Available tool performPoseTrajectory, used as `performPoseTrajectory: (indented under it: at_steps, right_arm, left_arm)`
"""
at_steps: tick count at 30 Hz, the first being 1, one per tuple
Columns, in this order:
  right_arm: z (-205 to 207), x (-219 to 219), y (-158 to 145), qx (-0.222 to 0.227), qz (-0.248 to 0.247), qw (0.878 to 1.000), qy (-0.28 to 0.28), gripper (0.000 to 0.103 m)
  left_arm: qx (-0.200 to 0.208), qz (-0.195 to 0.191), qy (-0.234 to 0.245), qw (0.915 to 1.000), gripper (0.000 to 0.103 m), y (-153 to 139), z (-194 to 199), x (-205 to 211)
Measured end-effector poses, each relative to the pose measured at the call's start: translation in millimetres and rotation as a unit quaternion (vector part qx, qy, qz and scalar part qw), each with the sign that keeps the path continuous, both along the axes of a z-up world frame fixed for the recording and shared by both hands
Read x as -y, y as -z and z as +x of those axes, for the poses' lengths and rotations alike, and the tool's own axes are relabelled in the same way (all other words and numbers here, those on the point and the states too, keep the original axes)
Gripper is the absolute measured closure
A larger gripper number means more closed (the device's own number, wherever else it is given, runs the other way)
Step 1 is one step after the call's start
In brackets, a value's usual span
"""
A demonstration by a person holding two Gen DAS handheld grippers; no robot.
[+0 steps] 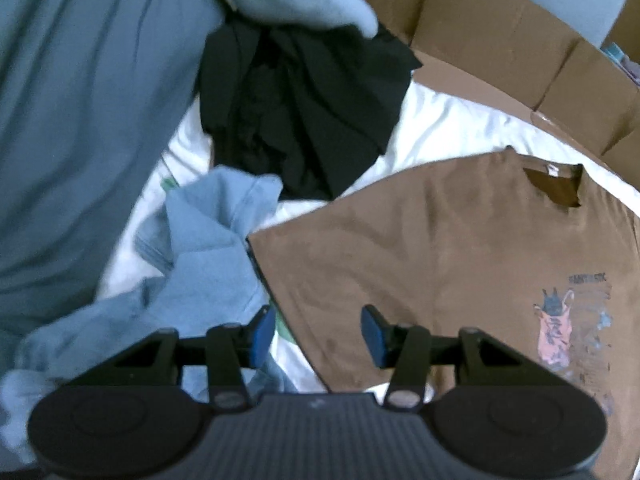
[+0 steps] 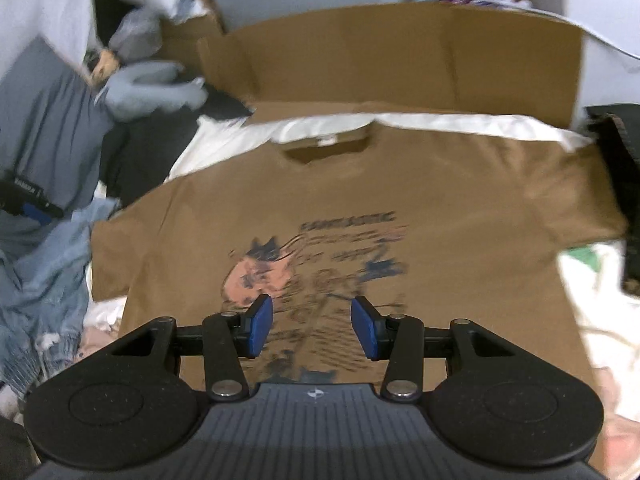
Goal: Fold clothes
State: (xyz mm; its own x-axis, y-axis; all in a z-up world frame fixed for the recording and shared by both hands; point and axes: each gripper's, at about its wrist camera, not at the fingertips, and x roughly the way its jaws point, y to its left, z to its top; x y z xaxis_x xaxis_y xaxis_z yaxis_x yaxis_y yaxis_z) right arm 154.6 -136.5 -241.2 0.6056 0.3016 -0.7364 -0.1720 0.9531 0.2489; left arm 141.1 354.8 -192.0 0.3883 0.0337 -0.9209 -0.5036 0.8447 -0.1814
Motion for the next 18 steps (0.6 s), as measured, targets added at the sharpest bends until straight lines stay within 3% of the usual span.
performPoseTrajectory:
  at_steps: [6,12,18]
  right_arm:
    - [12.7,-69.9,32.5,-0.010,0.000,0.999,-0.040,0.052]
    - [18.2,-142.5,40.7,0.001,-0.004,0.994,-0.109,0.052]
    - [32.7,-220.3,47.4,0.012,0.016,0.984,-0.178,0.052]
  left_arm:
    - [0.025,-0.028,-0.010,0.9993,0.054,45.0,-18.8,3.3]
    - [0.051,-0.034,-0.020,0.9979,0.055,71.9,-29.2,4.5]
    - [0.048,-0.044,-0.031,0.9974,0.056,94.1,-23.4,-7.6]
